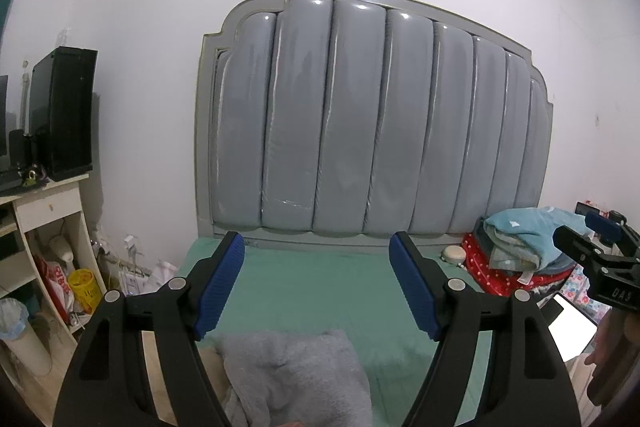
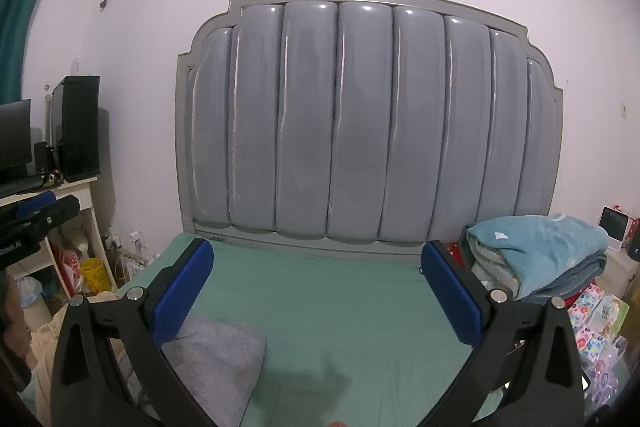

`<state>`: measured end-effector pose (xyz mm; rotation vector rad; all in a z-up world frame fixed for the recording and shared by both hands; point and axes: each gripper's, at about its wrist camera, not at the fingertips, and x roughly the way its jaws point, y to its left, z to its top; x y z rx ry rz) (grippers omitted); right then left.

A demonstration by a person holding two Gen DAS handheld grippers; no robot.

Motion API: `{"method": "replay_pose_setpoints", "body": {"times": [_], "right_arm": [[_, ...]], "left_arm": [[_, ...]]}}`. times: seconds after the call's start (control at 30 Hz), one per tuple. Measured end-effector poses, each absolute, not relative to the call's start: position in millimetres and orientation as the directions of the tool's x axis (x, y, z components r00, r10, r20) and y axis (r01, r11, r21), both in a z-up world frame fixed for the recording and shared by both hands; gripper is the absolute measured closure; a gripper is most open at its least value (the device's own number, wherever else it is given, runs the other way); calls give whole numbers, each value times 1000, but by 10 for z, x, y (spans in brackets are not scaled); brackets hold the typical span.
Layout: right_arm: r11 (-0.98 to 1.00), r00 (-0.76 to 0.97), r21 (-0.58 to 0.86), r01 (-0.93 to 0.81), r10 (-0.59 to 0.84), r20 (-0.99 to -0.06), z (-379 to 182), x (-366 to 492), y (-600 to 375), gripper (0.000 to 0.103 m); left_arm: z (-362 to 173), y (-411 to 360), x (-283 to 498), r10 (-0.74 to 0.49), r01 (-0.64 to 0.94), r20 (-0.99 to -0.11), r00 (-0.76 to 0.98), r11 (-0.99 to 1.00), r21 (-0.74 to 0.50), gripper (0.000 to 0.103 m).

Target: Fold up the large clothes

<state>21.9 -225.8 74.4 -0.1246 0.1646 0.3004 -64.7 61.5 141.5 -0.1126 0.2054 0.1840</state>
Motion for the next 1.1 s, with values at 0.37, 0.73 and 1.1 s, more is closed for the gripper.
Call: {"method": "replay_pose_setpoints", "body": {"times": [0.37, 0.73, 1.1], "right_arm": [[949, 939, -87, -304, 283, -194, 704, 280, -2300, 1], [949, 938, -87, -302, 280, -202, 685, 292, -2293, 1], [950, 937, -86, -300, 277, -212, 652, 308, -2297, 1]], "left_arm": [[1390, 587, -604, 170, -196, -229, 958, 976, -94, 25], [1374, 576, -558, 186, -212, -247, 951, 973, -85, 25], [1335, 576, -533, 174, -205, -262, 949, 974, -94, 25]]}}
